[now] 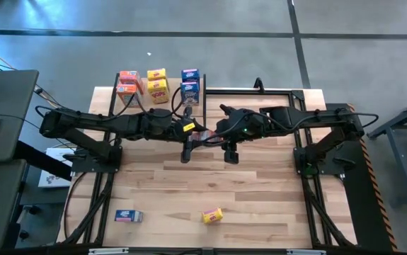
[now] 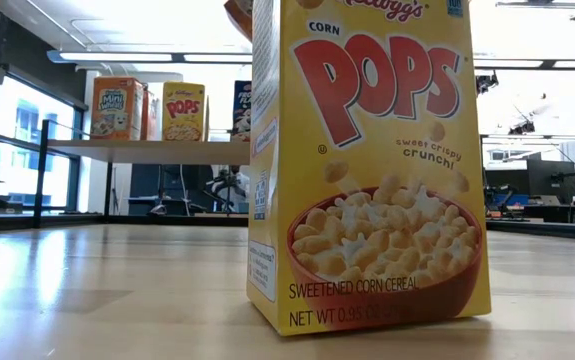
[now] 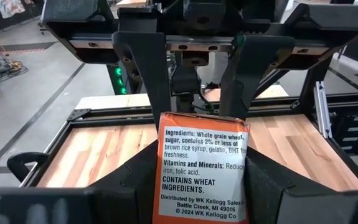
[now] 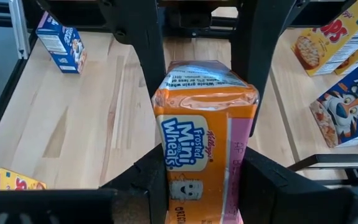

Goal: Stack cereal on shelf
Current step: Put the orange cereal box on the shelf aligned with the other orange cereal boxes

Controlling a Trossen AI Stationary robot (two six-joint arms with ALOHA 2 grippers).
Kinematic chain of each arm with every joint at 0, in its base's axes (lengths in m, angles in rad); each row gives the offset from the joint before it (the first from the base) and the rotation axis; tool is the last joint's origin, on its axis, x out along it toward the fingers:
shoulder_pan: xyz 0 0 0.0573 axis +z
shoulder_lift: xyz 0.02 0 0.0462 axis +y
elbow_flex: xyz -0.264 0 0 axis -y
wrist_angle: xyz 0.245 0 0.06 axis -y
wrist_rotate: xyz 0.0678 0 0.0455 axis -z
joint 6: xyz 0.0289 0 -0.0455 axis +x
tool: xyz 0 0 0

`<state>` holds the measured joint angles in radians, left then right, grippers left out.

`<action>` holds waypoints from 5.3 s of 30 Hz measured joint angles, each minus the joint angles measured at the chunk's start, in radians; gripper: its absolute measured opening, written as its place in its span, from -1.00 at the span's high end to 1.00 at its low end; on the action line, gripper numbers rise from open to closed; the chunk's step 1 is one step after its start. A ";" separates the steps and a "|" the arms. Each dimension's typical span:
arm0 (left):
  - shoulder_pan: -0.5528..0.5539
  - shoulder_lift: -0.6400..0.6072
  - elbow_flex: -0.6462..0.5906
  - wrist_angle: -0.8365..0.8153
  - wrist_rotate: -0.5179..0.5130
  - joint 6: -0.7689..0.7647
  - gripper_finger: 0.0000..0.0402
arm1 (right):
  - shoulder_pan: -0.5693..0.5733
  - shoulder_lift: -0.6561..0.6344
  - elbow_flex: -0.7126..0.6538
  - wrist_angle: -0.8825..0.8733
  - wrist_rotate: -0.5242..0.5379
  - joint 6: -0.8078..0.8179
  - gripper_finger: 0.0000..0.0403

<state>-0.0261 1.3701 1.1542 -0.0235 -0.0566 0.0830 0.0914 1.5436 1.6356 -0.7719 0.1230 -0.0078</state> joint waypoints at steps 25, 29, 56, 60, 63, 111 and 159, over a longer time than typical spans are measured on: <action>0.000 -0.009 -0.001 -0.019 0.000 -0.003 0.20 | 0.009 -0.033 0.000 -0.056 0.035 0.000 -0.31; 0.000 -0.017 -0.002 -0.024 0.000 -0.004 0.20 | 0.009 -0.080 0.000 -0.057 -0.034 0.007 -0.31; 0.000 -0.213 -0.003 -0.162 -0.071 -0.019 0.20 | 0.101 -0.874 -0.773 0.374 0.061 0.090 -0.31; -0.001 -0.248 -0.042 -0.151 -0.071 -0.032 0.20 | 0.101 -0.942 -0.858 0.417 0.061 0.097 -0.31; -0.001 -0.288 -0.095 -0.129 -0.091 -0.048 0.20 | 0.101 -0.984 -0.918 0.455 0.061 0.096 -0.31; 0.000 -0.840 -0.797 0.386 -0.246 -0.080 0.20 | 0.101 -1.374 -1.625 0.900 0.068 0.187 -0.31; 0.000 -1.016 -0.946 0.450 -0.320 -0.068 0.20 | 0.101 -1.374 -1.627 0.858 0.068 0.164 -0.31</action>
<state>-0.0265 0.3542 0.2085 0.4263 -0.3763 0.0152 0.1922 0.1699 0.0090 0.0859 0.1913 0.1564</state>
